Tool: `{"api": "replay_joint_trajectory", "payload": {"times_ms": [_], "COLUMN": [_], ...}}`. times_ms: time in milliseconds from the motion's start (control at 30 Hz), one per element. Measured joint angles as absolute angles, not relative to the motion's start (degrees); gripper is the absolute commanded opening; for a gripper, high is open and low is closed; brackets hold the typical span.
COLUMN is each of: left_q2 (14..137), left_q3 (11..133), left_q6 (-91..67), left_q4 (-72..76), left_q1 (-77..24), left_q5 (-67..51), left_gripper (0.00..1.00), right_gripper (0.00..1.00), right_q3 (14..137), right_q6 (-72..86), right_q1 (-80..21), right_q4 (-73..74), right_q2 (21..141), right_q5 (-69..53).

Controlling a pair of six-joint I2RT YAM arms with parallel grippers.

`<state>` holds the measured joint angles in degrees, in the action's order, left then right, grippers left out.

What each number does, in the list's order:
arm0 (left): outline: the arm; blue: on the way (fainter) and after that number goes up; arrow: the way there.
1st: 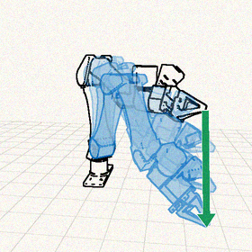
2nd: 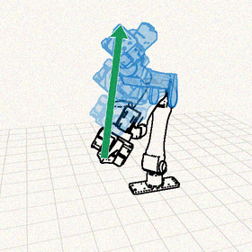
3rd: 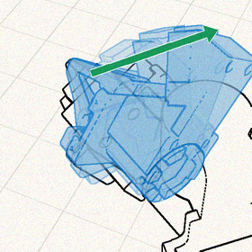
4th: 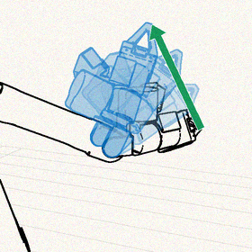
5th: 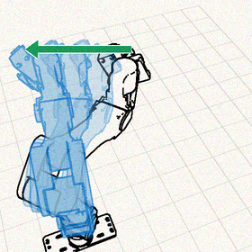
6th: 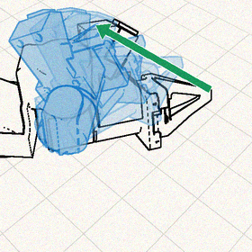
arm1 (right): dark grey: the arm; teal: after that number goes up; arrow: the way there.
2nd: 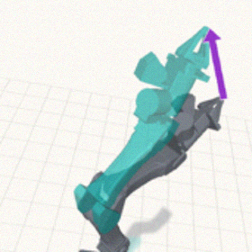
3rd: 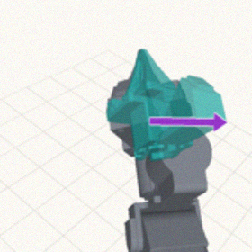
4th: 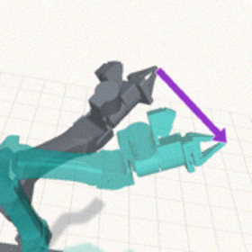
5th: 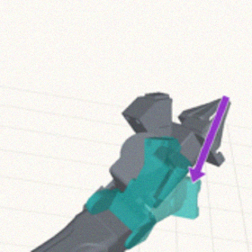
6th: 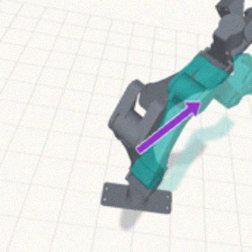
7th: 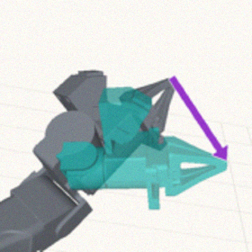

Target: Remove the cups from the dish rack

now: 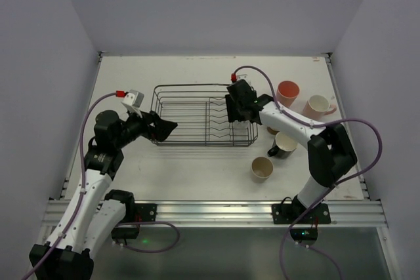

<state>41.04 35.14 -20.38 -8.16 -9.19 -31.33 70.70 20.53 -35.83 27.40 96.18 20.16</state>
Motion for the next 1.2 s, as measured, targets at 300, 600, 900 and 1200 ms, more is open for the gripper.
{"api": "replay_joint_trajectory", "payload": {"times_ms": [300,600,900,1200], "left_q2": [41.4,42.0,44.9,50.2], "left_q3": [34.9,34.9,29.4,28.7], "left_q6": [-21.2,-27.1,-44.0,-54.1], "left_q4": [-6.9,-2.3,15.2,27.7], "left_q1": [-10.3,-10.3,-13.8,-24.9], "left_q5": [-35.0,-41.7,-46.4,-44.6], "left_gripper": [1.00,0.98,0.71,0.58], "right_gripper": [0.40,0.22,0.21,0.22], "right_q3": [72.5,67.7,52.8,45.1], "right_q6": [20.5,20.4,26.0,38.1], "right_q1": [-35.8,-36.1,-36.5,-39.6], "right_q4": [28.4,25.2,7.4,-11.2], "right_q2": [100.1,89.4,59.9,59.0], "right_q5": [21.6,21.9,5.5,-18.4]}}
